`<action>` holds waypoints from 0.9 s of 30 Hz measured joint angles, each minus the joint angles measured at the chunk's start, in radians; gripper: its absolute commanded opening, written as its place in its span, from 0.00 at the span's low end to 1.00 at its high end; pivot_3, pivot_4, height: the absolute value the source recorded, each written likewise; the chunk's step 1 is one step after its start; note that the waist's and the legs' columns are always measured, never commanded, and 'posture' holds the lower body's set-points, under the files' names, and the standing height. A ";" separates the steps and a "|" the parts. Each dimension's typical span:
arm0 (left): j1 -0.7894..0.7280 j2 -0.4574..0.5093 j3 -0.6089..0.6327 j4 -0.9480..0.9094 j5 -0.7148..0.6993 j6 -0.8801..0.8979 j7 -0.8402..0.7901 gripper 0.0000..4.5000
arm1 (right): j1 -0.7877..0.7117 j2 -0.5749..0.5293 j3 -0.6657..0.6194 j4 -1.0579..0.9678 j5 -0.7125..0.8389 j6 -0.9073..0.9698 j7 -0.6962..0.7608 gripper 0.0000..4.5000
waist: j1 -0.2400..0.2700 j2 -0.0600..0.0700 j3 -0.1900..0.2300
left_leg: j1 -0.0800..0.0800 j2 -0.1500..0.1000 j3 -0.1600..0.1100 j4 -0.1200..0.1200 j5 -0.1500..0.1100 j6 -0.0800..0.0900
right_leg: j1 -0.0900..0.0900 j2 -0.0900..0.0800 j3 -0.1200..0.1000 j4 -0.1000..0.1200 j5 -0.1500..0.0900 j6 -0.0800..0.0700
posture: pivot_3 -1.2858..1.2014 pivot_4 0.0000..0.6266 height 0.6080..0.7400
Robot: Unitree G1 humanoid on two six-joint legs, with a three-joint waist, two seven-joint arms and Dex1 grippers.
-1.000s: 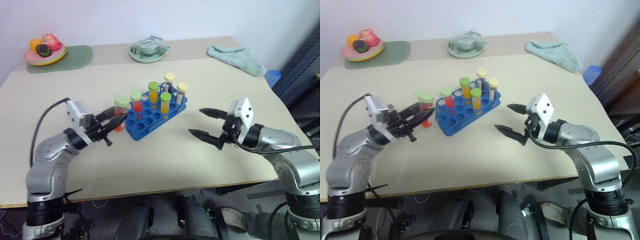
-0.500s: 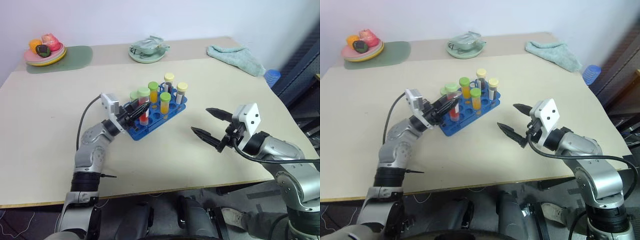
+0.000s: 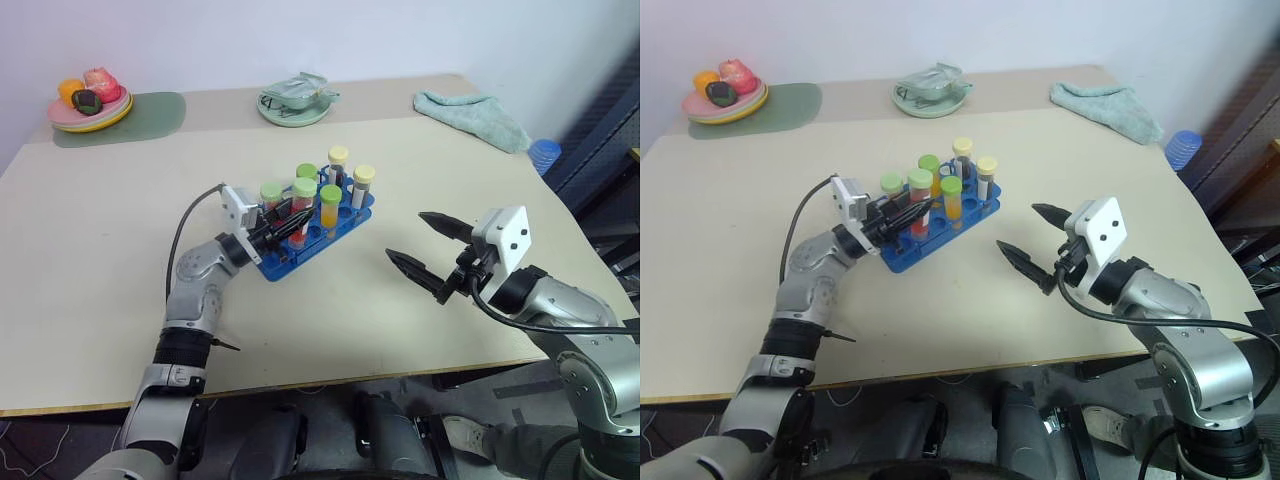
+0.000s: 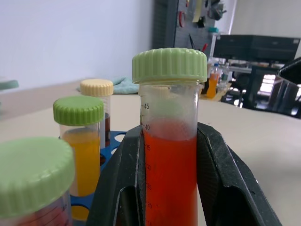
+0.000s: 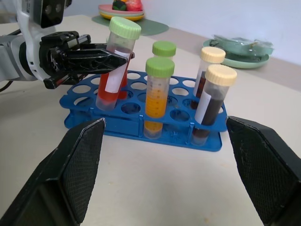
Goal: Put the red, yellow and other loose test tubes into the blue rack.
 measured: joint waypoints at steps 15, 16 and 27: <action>-0.001 -0.021 -0.018 0.024 0.025 -0.060 0.016 0.18 | -0.003 -0.001 0.000 0.000 0.003 0.000 -0.011 0.93 | 0.003 0.000 0.000 | 0.000 0.000 0.000 0.000 0.000 0.000 | 0.001 0.000 0.000 0.000 0.000 0.000 | 0.52 0.24 1.00; -0.001 -0.026 -0.014 0.029 0.021 -0.060 0.019 0.18 | -0.003 -0.001 0.000 0.000 0.003 0.000 -0.011 0.93 | 0.004 0.000 0.000 | 0.000 0.000 0.000 0.000 0.000 0.000 | 0.001 0.000 0.000 0.000 0.000 0.000 | 0.52 0.24 1.00; 0.016 -0.044 -0.010 0.078 0.010 -0.060 0.055 0.91 | -0.007 -0.011 -0.009 0.000 0.023 0.003 -0.011 0.93 | 0.000 0.000 -0.001 | 0.000 0.000 0.000 0.000 0.000 0.000 | 0.000 0.000 0.000 0.000 0.000 0.001 | 0.52 0.24 1.00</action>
